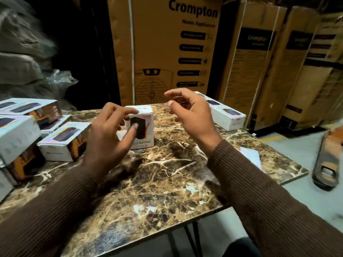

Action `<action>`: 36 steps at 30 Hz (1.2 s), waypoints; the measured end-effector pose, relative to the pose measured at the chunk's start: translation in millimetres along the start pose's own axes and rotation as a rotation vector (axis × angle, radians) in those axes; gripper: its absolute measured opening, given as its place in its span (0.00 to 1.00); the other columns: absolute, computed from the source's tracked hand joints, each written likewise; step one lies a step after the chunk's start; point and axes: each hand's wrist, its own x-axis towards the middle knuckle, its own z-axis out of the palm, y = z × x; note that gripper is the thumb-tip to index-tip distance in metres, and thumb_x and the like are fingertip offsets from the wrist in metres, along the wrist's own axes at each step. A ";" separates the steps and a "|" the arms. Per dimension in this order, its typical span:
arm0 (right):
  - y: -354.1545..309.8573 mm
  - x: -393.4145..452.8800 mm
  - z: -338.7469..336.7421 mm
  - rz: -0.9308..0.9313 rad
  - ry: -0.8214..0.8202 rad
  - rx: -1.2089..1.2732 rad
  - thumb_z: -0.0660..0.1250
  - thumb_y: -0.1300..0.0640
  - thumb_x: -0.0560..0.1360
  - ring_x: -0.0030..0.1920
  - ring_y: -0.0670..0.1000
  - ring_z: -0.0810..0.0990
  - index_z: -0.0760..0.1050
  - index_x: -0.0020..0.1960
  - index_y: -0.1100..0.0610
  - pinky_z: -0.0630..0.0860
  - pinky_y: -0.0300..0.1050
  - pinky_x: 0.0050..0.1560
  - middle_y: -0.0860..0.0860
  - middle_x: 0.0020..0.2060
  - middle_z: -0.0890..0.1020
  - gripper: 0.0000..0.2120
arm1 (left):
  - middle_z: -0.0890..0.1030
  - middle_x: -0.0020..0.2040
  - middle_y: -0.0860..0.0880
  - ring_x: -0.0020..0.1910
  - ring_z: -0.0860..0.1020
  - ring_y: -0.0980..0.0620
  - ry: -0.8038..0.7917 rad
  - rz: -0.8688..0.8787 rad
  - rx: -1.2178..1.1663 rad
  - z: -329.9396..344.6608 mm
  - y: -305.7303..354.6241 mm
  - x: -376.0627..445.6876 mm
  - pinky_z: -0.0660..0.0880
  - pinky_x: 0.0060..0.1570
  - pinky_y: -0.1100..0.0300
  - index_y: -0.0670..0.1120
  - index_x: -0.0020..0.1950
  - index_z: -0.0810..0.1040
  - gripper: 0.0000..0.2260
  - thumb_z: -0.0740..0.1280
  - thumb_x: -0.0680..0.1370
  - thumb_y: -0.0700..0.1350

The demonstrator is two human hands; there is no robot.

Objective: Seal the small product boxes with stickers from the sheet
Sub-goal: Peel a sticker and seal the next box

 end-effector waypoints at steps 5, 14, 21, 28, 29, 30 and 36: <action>2.5 -3.8 -78.2 0.005 -0.150 -0.070 0.71 0.63 0.80 0.43 0.52 0.85 0.86 0.54 0.58 0.82 0.44 0.42 0.57 0.45 0.87 0.06 | 0.77 0.60 0.55 0.59 0.77 0.54 -0.355 0.136 -0.146 22.3 36.8 -15.1 0.80 0.56 0.50 0.49 0.64 0.82 0.11 0.70 0.82 0.48; 59.4 -23.7 -183.6 0.073 -0.523 -0.659 0.75 0.65 0.77 0.48 0.44 0.84 0.87 0.50 0.49 0.82 0.52 0.52 0.44 0.45 0.87 0.11 | 0.73 0.76 0.55 0.74 0.70 0.57 -0.686 0.238 -0.239 96.9 101.1 -8.2 0.70 0.72 0.52 0.54 0.77 0.74 0.24 0.59 0.85 0.64; 67.2 -36.8 -179.9 0.022 -0.680 -0.646 0.75 0.60 0.78 0.50 0.42 0.83 0.87 0.53 0.49 0.76 0.32 0.46 0.41 0.48 0.85 0.08 | 0.77 0.71 0.53 0.68 0.74 0.55 -0.743 0.238 -0.217 110.6 108.9 -6.2 0.73 0.66 0.53 0.49 0.74 0.77 0.24 0.60 0.85 0.62; 67.5 -40.8 -168.7 -0.025 -0.807 -0.734 0.75 0.56 0.78 0.51 0.42 0.80 0.86 0.53 0.46 0.75 0.34 0.48 0.39 0.47 0.82 0.06 | 0.79 0.68 0.54 0.64 0.76 0.57 -0.758 0.239 -0.200 109.0 108.5 -7.3 0.75 0.64 0.53 0.49 0.69 0.80 0.21 0.63 0.85 0.61; 67.3 -41.4 -168.2 -0.019 -0.820 -0.732 0.75 0.56 0.79 0.51 0.41 0.80 0.86 0.53 0.46 0.74 0.32 0.47 0.38 0.47 0.82 0.06 | 0.80 0.68 0.54 0.64 0.76 0.57 -0.756 0.238 -0.202 108.9 108.6 -7.4 0.75 0.64 0.53 0.49 0.69 0.80 0.21 0.63 0.85 0.61; 67.0 -42.1 -167.9 -0.018 -0.830 -0.734 0.74 0.57 0.79 0.51 0.40 0.80 0.86 0.53 0.46 0.73 0.30 0.47 0.38 0.47 0.81 0.06 | 0.80 0.68 0.54 0.64 0.76 0.57 -0.757 0.236 -0.204 108.9 108.7 -7.5 0.75 0.64 0.54 0.49 0.70 0.80 0.21 0.63 0.85 0.61; 68.3 -37.9 -179.2 0.004 -0.696 -0.751 0.73 0.61 0.79 0.51 0.38 0.80 0.86 0.53 0.49 0.72 0.28 0.48 0.39 0.49 0.83 0.09 | 0.79 0.69 0.54 0.65 0.76 0.57 -0.768 0.231 -0.204 108.2 109.0 -6.9 0.75 0.64 0.55 0.49 0.71 0.79 0.23 0.62 0.85 0.62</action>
